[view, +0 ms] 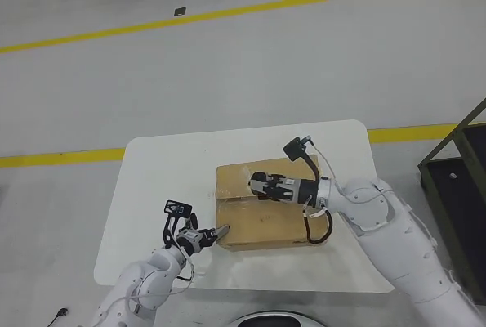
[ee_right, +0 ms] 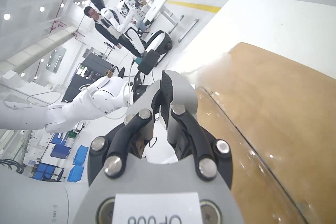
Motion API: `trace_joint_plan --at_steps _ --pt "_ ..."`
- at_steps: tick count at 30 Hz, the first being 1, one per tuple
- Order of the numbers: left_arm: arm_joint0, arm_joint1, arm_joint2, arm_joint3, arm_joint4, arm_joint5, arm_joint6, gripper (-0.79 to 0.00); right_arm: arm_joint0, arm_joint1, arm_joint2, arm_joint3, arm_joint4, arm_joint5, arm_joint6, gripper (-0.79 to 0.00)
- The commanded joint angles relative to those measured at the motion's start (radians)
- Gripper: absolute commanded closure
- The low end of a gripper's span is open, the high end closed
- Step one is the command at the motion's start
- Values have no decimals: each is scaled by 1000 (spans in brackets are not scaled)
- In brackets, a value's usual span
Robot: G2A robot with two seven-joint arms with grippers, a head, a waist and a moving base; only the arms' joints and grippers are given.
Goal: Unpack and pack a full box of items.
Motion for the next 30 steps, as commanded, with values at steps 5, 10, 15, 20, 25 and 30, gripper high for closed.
trace_joint_plan --at_steps 5,10,15,20,25,30 --pt "10 2 -7 -17 2 0 -6 -785 -67 21 57 -19 -70 42 42 0" --pt "18 4 -12 -36 -1 -1 -12 -785 -81 27 60 -26 -112 56 60 0" --pt "22 5 -17 -64 -12 1 -6 -785 -68 29 91 -86 -65 31 36 0" --pt "24 6 -14 -63 -5 -1 -5 -785 -46 30 111 -137 -13 13 47 0" --pt "19 5 -5 -42 8 2 6 -785 -13 24 86 -131 50 4 56 0" --pt "15 4 -3 -29 15 15 18 -785 -4 22 74 -106 97 26 90 0"
